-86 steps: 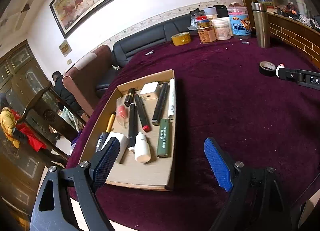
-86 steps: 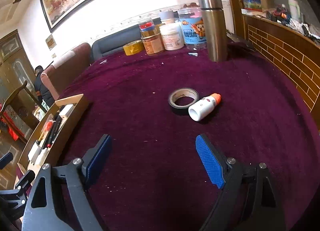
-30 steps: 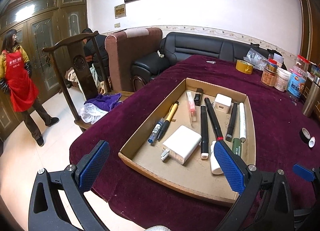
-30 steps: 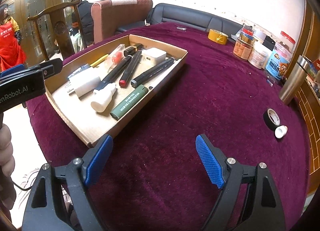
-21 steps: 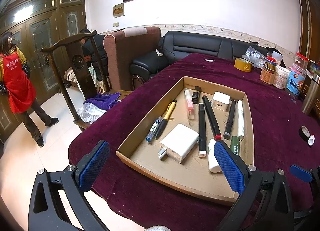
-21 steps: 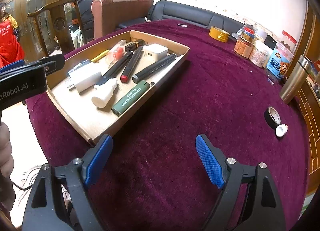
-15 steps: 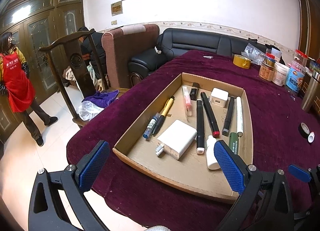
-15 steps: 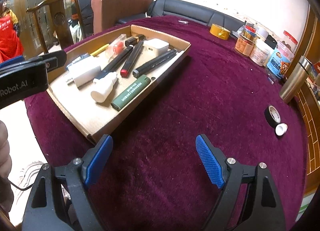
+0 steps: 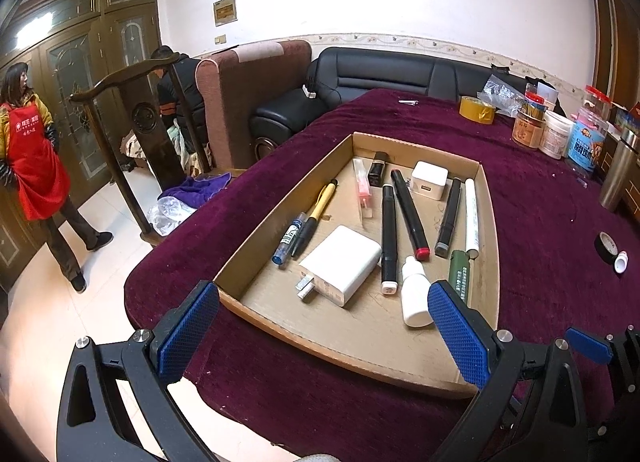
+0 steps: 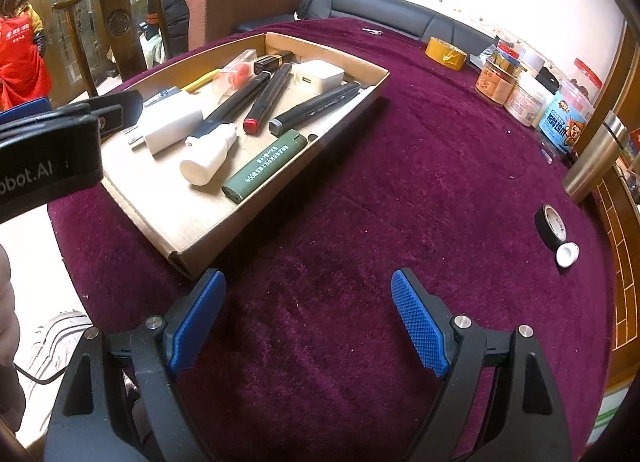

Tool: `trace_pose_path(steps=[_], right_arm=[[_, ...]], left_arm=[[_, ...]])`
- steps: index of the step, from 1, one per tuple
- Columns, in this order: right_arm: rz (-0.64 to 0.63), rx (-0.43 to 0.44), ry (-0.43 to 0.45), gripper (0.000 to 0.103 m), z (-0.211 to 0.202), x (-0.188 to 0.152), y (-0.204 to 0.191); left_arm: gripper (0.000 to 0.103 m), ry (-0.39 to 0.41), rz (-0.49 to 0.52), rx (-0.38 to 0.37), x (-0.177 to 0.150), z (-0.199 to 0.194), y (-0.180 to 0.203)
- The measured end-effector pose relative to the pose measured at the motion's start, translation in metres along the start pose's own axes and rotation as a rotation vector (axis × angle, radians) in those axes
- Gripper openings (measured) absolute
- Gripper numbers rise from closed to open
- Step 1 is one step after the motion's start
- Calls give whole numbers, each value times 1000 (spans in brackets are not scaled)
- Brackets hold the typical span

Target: Organize rigid objects

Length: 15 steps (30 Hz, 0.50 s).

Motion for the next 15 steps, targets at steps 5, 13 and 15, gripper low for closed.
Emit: trace_pose_path(steps=[5, 13, 15], right_arm=[[7, 9, -3, 86, 1, 0, 4], [24, 24, -5, 86, 2, 0, 13], [29, 27, -5, 86, 3, -1, 15]], left_arm=[[102, -7, 5, 8, 0, 0, 3], [102, -24, 26, 17, 1, 0, 11], [102, -30, 30, 15, 1, -1, 13]])
Point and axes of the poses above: each gripper's, at about its wrist camera, not at the fingertips, and z roughly the way its jaws point, y to its right, x to its top, the point moved 3 cm from there along z, roughly the way its jaws point, and after that the axes turned 12 degrees about z, right-handed, at the moved point
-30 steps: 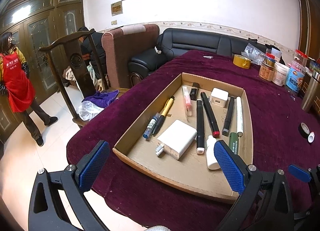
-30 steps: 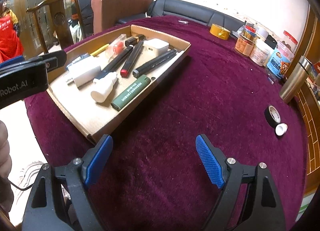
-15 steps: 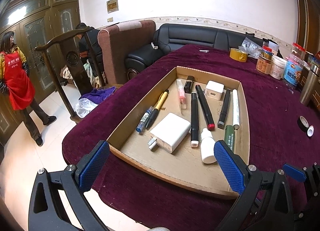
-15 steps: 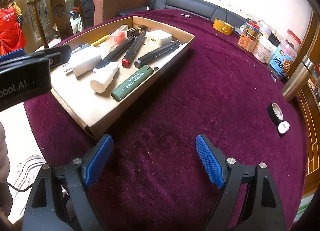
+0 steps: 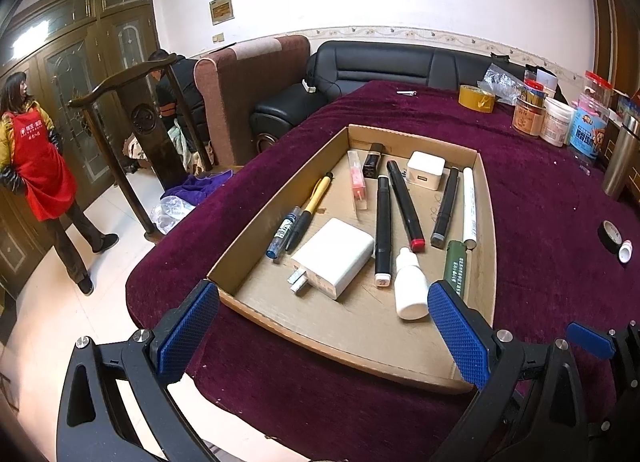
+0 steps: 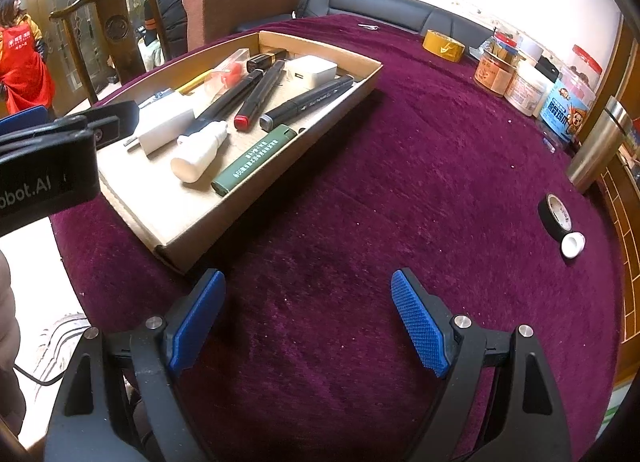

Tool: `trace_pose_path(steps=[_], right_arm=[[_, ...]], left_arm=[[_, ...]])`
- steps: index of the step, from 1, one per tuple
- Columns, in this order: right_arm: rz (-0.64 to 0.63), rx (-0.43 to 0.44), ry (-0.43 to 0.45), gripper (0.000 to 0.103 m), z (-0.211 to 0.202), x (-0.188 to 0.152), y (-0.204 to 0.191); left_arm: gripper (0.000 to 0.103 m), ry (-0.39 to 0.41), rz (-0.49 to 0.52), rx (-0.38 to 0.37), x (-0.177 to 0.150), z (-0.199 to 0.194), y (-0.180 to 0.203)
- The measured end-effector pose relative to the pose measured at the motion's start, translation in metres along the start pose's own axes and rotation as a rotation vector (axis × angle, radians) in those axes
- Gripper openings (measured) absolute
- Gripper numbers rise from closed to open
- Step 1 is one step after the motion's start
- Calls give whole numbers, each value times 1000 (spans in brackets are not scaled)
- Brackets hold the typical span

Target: Organize rigid objects

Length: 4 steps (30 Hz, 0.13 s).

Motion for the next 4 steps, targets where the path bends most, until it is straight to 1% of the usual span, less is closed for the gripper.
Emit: trace_pose_path(steps=[4], right_arm=[[18, 13, -1, 86, 0, 0, 6]], left_arm=[[102, -5, 9, 0, 2, -1, 4]])
Point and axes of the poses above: each gripper's, at about its wrist camera, not at the fingertips, and z roughly the way its jaws point, y to its right, x to its top, the point moved 3 cm from there along z, roughly the way its jaws point, and after that the axes turned 12 degrees about z, right-handed, at the moved point
